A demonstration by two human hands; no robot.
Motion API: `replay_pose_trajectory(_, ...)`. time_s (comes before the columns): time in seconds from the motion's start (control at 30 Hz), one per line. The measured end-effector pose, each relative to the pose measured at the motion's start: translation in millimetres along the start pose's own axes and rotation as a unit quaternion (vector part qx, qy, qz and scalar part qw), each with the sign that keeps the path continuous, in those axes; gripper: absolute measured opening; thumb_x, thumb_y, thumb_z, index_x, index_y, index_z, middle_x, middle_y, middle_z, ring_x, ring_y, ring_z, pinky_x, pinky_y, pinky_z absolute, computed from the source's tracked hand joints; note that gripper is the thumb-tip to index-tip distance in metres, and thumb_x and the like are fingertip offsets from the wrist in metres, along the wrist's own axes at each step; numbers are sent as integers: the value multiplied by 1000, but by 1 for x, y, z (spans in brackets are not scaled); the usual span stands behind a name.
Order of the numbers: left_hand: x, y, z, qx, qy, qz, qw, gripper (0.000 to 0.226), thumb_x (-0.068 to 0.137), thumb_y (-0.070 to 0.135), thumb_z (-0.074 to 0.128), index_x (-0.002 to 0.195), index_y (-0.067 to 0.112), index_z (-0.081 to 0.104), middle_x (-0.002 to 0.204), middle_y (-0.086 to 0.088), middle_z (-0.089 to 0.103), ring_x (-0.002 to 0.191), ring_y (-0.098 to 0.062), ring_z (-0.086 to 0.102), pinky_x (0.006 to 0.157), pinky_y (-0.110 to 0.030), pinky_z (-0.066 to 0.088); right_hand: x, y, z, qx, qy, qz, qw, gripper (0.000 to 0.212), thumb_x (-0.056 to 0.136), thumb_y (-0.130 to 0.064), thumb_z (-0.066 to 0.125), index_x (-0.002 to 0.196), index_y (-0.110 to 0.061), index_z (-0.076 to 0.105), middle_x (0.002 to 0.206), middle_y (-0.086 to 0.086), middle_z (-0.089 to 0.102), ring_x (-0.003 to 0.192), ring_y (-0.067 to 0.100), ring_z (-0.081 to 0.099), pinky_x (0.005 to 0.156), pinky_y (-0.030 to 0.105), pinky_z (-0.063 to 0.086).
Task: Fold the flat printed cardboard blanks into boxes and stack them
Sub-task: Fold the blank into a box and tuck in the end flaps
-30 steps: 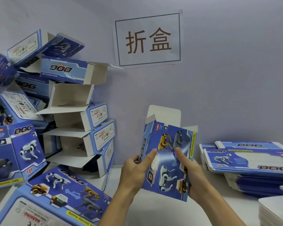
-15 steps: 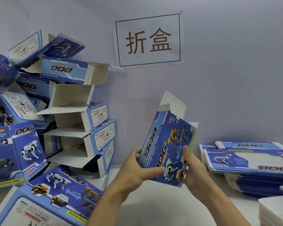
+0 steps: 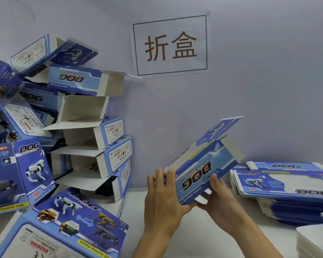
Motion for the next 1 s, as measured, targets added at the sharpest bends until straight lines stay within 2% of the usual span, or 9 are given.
replay_pose_trajectory(0.1,2,-3,-3,-64,-10,21,998,87,62,56,87,123,39,27,117,13,45,106,-7,37,78,-13,48,0,-7,-14,-5,-8,-33,999,123,27,-60,96,136,-32,47,131,1,64,125,26,56,108,61,36)
replay_pose_trajectory(0.2,1,-5,-2,-120,-49,23,991,85,62,58,85,124,43,29,106,32,28,112,1,35,72,0,36,1,-7,-19,9,-11,-32,999,120,30,-51,99,136,-30,46,130,4,64,123,27,59,106,61,38)
replay_pose_trajectory(0.33,-2,-9,6,-145,-81,10,986,86,64,63,81,130,39,33,108,35,27,120,6,35,70,1,42,2,-10,-19,-6,35,-75,997,56,73,-24,75,124,-26,54,118,6,70,112,27,65,90,53,51)
replay_pose_trajectory(0.4,-3,-8,10,-156,-96,1,983,88,64,67,78,131,40,28,114,29,30,118,2,39,73,-1,45,3,-11,-20,-23,67,-90,993,49,73,-23,69,121,-27,56,114,5,72,112,28,64,94,56,49)
replay_pose_trajectory(0.57,-4,-1,10,-141,-82,-25,986,112,61,83,68,144,46,2,132,24,24,124,1,28,97,-19,46,3,-8,-2,-106,43,-77,990,95,56,-46,90,137,-31,42,124,-2,67,110,19,67,95,51,51)
replay_pose_trajectory(0.63,-2,-4,1,-161,-54,-59,984,103,67,78,68,147,43,14,131,21,35,122,-4,38,97,-31,53,3,-6,7,-138,-10,-59,989,116,40,-59,93,140,-42,37,126,-10,66,110,14,67,94,48,49)
replay_pose_trajectory(0.7,2,-13,-9,-301,-28,-108,947,83,71,62,78,139,45,34,124,16,53,116,-9,55,89,-35,58,3,-12,8,-133,-31,-61,989,123,32,-66,91,140,-47,36,128,-11,65,111,12,66,90,44,47)
replay_pose_trajectory(0.83,8,-11,-21,-517,-108,-122,840,65,61,50,86,113,63,49,109,22,67,104,-10,70,71,-27,61,3,-20,1,-119,-47,-76,989,111,43,-68,89,137,-25,48,121,5,70,111,26,68,83,42,55)
replay_pose_trajectory(1.0,7,-10,-15,-540,-81,-183,817,74,57,47,89,118,53,47,103,18,70,98,-14,72,71,-35,63,-2,-8,9,-98,-85,-25,991,71,43,-62,92,98,-19,77,109,21,73,98,41,71,72,47,61)
Point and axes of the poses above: each hand's wrist, its own x-axis towards the middle knuckle, its own z-axis out of the palm, y = z × x, the point moved 4 cm from there along x, towards the middle knuckle
